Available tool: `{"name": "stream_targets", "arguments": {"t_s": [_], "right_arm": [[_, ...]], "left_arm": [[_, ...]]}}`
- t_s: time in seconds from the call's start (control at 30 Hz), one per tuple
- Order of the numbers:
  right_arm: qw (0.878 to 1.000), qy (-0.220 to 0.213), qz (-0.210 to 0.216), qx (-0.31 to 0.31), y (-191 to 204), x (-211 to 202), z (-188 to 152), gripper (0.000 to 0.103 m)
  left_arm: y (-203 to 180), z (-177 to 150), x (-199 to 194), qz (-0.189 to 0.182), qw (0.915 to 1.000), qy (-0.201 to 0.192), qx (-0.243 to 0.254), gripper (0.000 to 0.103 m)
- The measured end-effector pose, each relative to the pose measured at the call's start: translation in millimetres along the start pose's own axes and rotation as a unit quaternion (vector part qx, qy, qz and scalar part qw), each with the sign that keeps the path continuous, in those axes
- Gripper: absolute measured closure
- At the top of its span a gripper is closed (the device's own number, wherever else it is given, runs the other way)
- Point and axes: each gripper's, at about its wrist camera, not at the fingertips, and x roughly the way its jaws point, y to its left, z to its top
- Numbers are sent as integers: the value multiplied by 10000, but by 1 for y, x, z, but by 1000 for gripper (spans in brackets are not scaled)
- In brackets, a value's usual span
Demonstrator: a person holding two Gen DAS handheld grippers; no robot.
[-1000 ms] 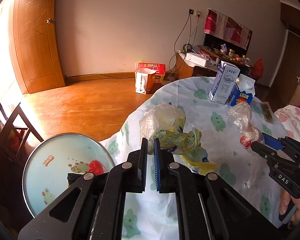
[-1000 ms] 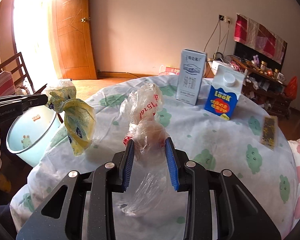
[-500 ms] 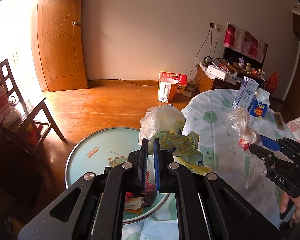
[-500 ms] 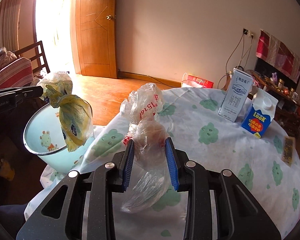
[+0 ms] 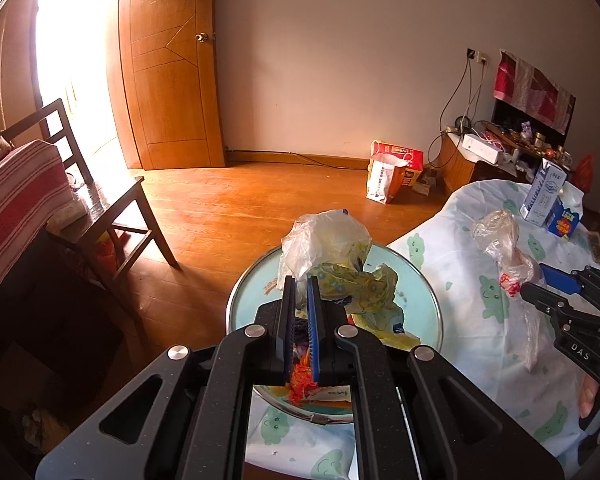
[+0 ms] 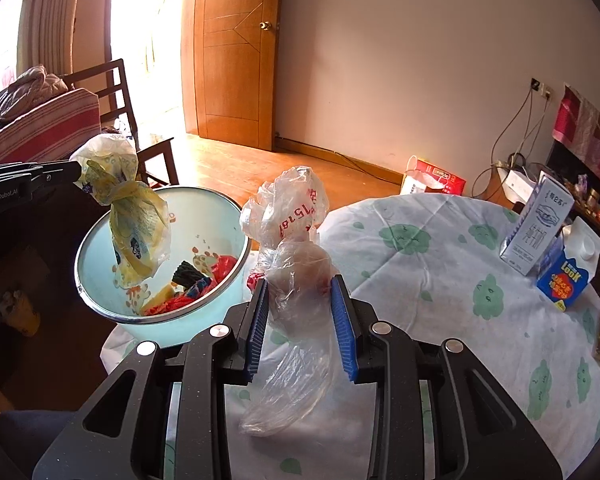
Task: Collect trash
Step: 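Carry the yellow bag and clear bag over the blue bin with both tools, then hold the yellow bag and clear bag above the bin with both tools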
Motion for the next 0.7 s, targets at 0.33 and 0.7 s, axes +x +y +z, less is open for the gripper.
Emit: {"name": "stream_targets", "arguments": {"t_s": [0.33, 0.7], "right_arm": [[9997, 22, 125, -189, 20, 11, 12, 71], [9991, 54, 213, -373, 36, 23, 21, 71]], "left_arm": [[21, -7, -1, 203, 9997, 44, -110, 98], [36, -14, 2, 305, 9992, 97, -229, 98]]}}
